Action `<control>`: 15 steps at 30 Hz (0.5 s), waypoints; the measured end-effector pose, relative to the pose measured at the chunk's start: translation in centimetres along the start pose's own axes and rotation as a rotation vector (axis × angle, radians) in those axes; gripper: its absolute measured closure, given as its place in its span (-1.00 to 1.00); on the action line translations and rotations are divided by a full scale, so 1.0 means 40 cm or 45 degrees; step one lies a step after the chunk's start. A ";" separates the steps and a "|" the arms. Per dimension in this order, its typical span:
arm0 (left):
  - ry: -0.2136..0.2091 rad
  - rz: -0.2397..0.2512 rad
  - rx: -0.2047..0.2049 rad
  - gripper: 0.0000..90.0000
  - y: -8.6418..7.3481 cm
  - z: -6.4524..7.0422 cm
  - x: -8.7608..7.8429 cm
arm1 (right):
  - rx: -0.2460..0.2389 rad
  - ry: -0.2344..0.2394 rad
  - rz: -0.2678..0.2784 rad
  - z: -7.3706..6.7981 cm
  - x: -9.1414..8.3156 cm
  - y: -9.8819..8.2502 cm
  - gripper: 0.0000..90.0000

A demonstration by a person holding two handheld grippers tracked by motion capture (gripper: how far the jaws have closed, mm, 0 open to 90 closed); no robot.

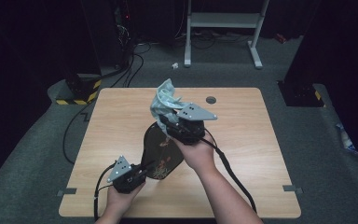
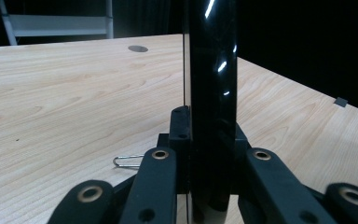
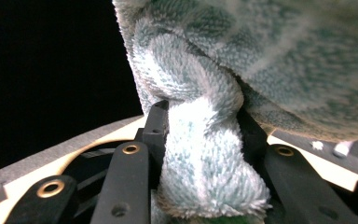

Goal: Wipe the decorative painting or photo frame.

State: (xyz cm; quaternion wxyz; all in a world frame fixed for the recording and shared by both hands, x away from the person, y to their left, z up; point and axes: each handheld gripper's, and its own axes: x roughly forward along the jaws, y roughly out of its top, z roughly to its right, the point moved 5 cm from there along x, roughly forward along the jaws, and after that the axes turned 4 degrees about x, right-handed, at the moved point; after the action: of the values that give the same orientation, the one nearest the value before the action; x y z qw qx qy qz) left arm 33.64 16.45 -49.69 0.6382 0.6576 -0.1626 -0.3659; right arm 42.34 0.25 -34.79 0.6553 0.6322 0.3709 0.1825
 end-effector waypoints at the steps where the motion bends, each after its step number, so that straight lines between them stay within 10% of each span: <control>1: 0.001 0.000 0.003 0.77 0.000 -0.001 -0.001 | 0.007 -0.011 -0.008 0.012 0.001 -0.005 0.44; 15: 0.006 0.001 0.007 0.77 -0.002 0.003 0.000 | 0.135 -0.081 -0.068 0.136 -0.006 -0.071 0.46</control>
State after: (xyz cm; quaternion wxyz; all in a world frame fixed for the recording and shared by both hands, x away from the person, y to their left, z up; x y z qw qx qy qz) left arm 33.54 16.37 -49.74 0.6368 0.6602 -0.1625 -0.3635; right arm 45.44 -4.05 -37.88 0.6369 0.6614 0.3760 0.1248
